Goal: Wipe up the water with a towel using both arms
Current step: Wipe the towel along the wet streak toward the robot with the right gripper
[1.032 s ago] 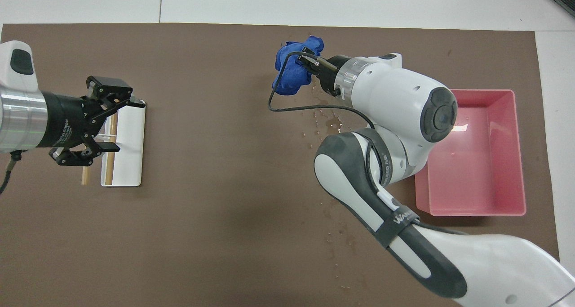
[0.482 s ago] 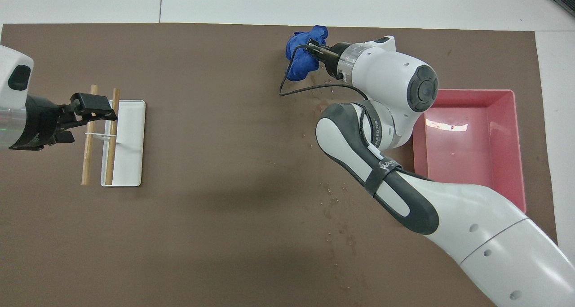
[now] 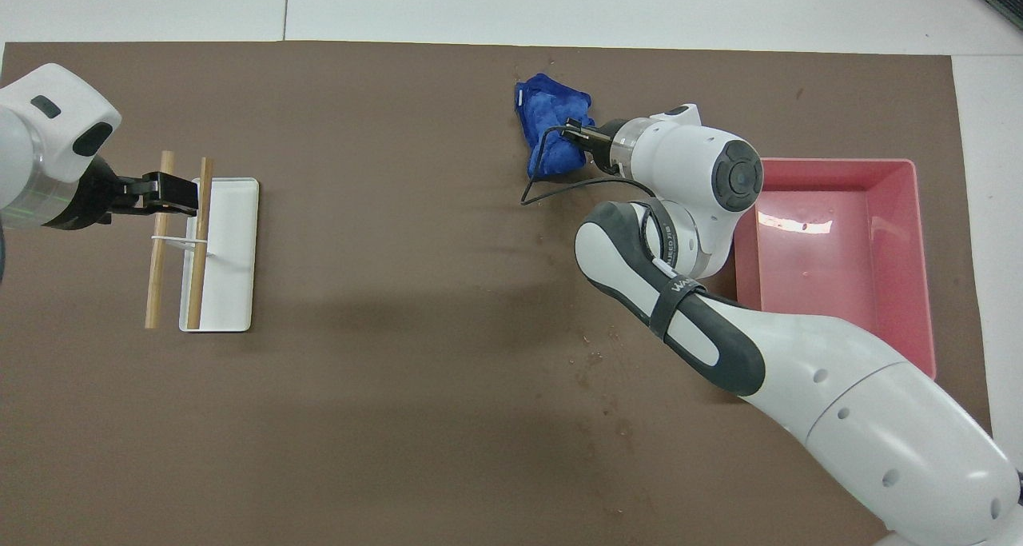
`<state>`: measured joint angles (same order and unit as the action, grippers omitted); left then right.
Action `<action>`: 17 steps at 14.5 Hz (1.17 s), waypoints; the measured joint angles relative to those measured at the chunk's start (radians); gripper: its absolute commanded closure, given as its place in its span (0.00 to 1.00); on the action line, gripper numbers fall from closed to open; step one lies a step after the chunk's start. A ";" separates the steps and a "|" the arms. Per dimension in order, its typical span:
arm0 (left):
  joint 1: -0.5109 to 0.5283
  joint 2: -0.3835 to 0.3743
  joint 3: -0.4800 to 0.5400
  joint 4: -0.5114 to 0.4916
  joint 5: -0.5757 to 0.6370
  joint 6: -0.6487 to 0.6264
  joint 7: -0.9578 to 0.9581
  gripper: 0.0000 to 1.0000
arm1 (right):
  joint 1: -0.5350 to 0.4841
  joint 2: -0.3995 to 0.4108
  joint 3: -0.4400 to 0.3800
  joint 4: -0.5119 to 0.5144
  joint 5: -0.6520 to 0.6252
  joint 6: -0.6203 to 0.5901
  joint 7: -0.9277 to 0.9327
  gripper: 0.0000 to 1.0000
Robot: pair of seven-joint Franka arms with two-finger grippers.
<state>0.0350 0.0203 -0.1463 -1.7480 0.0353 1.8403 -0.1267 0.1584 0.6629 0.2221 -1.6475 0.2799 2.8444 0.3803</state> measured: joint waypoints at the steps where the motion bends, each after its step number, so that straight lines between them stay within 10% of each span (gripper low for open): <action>1: -0.077 0.011 0.076 0.009 0.000 0.000 0.020 0.00 | -0.008 -0.009 0.000 -0.028 0.000 -0.001 0.000 1.00; 17: -0.082 -0.060 0.113 0.128 -0.042 -0.330 0.173 0.00 | -0.036 -0.284 0.010 -0.320 0.001 -0.379 0.209 1.00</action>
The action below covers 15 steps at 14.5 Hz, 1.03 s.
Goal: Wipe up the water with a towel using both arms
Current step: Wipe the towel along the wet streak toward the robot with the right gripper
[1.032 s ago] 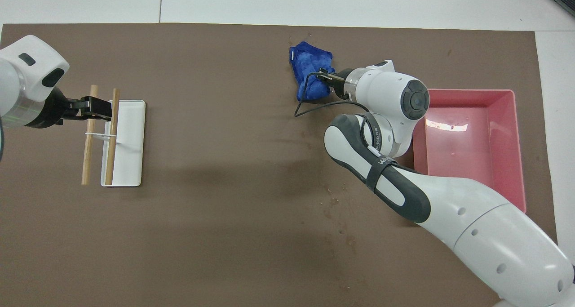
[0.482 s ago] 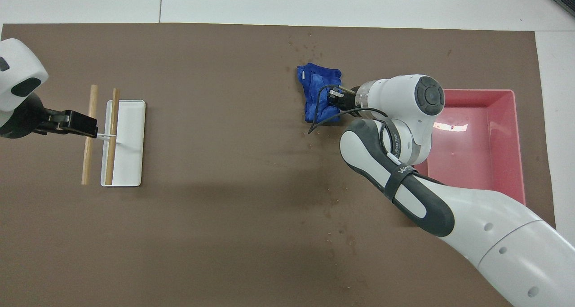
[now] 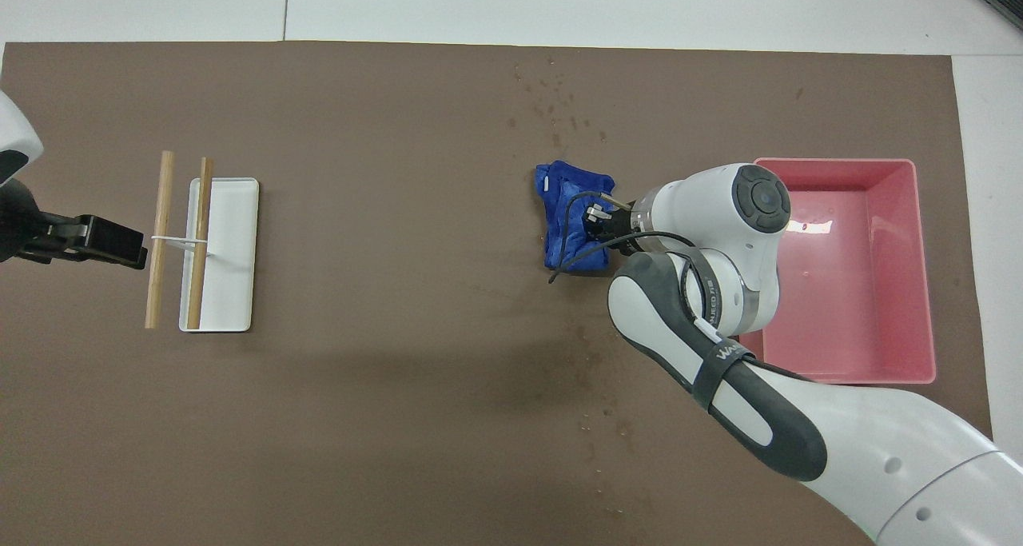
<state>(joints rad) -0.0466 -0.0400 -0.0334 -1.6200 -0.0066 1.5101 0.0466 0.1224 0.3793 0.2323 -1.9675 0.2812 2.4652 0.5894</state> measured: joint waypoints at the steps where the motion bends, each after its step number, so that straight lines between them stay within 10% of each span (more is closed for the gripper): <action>1: 0.002 0.000 -0.003 0.000 0.000 -0.007 0.000 0.00 | 0.000 -0.028 0.000 -0.031 0.000 -0.031 0.000 1.00; 15: 0.003 0.000 -0.005 0.000 0.000 -0.009 0.000 0.00 | 0.008 -0.319 0.003 -0.311 0.000 -0.595 0.000 1.00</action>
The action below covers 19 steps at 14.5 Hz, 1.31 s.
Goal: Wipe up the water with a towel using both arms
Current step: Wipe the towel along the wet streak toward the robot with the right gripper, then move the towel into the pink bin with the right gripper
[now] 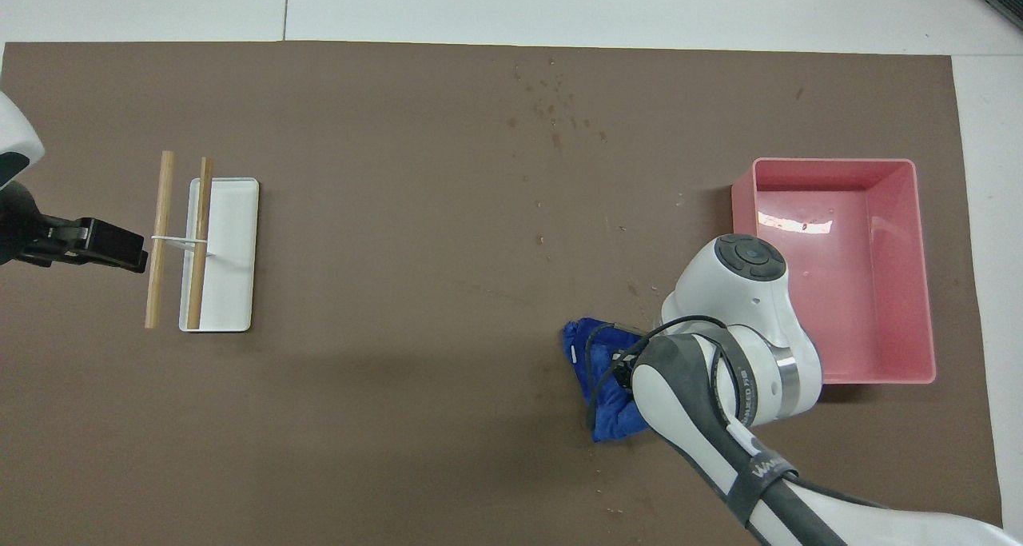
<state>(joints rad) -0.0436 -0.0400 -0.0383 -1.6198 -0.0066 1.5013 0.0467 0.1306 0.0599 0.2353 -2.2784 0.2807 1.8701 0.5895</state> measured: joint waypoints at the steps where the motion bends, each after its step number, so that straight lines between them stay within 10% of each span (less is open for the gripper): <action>1: 0.000 0.000 0.000 0.000 0.000 0.000 0.000 0.00 | 0.000 -0.018 0.000 -0.018 0.000 -0.019 0.000 1.00; 8: 0.000 0.000 0.000 0.000 0.000 0.000 0.000 0.00 | 0.000 -0.151 0.000 -0.011 0.000 -0.113 0.000 1.00; 19: 0.000 0.000 0.000 0.000 0.000 0.000 0.000 0.00 | -0.150 -0.185 -0.015 0.365 -0.155 -0.225 -0.066 1.00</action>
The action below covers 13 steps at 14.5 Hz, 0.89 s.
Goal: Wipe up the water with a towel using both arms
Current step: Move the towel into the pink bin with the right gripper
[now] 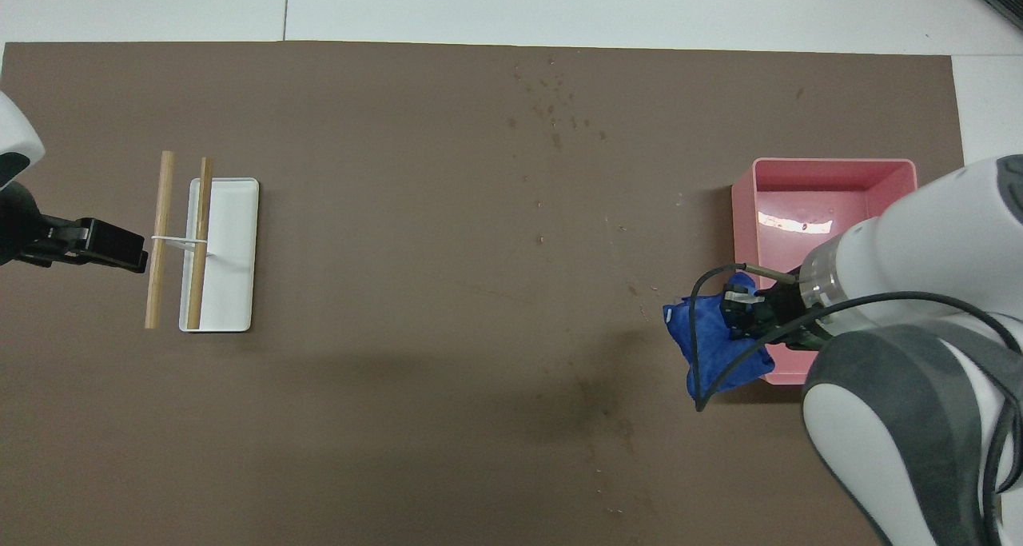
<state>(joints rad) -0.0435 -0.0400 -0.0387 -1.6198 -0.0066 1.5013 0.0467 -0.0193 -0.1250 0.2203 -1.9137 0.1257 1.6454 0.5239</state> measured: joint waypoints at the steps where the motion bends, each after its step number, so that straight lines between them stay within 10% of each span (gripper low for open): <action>1: 0.000 0.000 0.000 0.000 0.000 0.000 0.000 0.00 | -0.012 0.017 -0.001 0.028 -0.042 0.001 -0.031 1.00; 13: 0.000 0.000 0.000 0.000 0.000 0.000 0.000 0.00 | -0.253 0.215 -0.004 0.043 -0.273 0.301 -0.551 1.00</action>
<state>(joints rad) -0.0434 -0.0400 -0.0388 -1.6198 -0.0066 1.5013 0.0467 -0.2726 0.0903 0.2163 -1.8707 -0.1477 1.9462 -0.0267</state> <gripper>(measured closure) 0.000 0.841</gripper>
